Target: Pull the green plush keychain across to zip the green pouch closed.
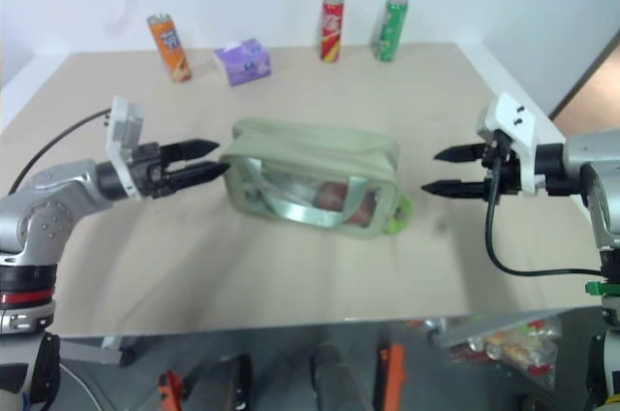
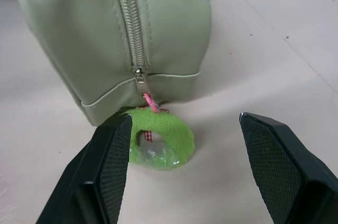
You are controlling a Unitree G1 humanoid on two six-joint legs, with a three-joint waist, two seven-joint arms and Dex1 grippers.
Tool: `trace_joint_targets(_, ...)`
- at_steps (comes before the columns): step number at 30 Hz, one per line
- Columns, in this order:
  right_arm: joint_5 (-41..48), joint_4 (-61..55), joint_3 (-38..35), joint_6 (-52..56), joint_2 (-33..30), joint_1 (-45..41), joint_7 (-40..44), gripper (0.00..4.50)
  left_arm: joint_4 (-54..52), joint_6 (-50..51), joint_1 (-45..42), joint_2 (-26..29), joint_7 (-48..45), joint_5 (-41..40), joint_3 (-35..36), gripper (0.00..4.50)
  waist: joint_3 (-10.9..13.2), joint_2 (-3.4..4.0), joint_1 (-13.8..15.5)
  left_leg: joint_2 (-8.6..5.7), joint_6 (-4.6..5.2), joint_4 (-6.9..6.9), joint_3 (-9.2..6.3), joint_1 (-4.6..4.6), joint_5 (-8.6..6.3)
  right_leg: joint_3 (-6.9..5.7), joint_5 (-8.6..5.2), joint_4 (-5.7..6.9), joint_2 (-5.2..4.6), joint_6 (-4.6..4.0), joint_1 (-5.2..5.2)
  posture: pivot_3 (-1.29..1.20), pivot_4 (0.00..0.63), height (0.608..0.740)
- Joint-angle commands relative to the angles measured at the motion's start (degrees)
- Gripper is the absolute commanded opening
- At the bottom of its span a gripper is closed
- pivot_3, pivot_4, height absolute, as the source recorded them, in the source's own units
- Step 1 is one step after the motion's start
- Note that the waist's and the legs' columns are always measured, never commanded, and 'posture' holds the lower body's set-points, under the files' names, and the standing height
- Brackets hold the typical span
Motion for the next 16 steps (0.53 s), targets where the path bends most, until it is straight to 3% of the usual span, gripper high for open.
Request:
trace_joint_targets(1, 1.2, -0.5, -2.5, 0.1, -1.1, -1.8, -0.5, 3.35, -1.5, 0.4, 5.9, 7.8, -5.3, 0.1, 4.3, 4.48, 0.0, 0.00, -0.2, 0.01, 0.00, -0.04, 0.02, 0.01, 0.00, 0.01, -0.01, 0.00, 0.00, -0.01, -0.03, 0.00, 0.150, 0.740)
trace_joint_targets(3, 2.1, 0.2, -3.3, 0.4, -1.1, -2.2, -0.5, 3.35, -0.9, -1.1, 10.1, 11.9, -7.4, 1.2, 6.3, 4.48, 0.0, 0.01, -0.4, 0.06, 0.00, -0.17, 0.12, 0.05, 0.00, 0.03, -0.05, 0.00, 0.00, -0.08, -0.10, 0.00, 0.150, 0.740)
trace_joint_targets(6, 3.7, 0.8, -4.6, 1.6, -0.9, -2.6, -1.0, 3.35, 0.6, -1.3, 12.6, 13.3, -7.3, -0.8, 11.4, 4.48, 0.0, -0.02, 0.0, 0.06, 0.01, -0.21, 0.10, 0.05, -0.01, 0.00, -0.11, 0.01, 0.00, -0.19, -0.12, 0.00, 0.150, 0.740)
trace_joint_targets(10, 7.2, 0.5, -8.3, 4.0, 0.7, -1.4, -3.5, 3.35, 1.2, 2.1, 11.5, 10.7, -1.8, -7.0, 19.8, 4.48, 0.1, -0.13, 0.3, 0.08, 0.01, -0.06, 0.13, -0.08, -0.01, -0.06, -0.12, -0.01, -0.07, -0.20, -0.10, 0.00, 0.150, 0.740)
trace_joint_targets(16, 14.6, -5.6, -15.8, 9.9, 4.5, 2.5, -9.3, 3.35, -2.8, 3.2, 13.0, 6.8, 3.8, -8.4, 19.6, 4.48, 0.1, -0.20, 0.3, 0.06, 0.01, -0.03, 0.18, -0.10, -0.01, -0.05, -0.11, -0.06, -0.12, -0.11, -0.03, 0.00, 0.150, 0.740)
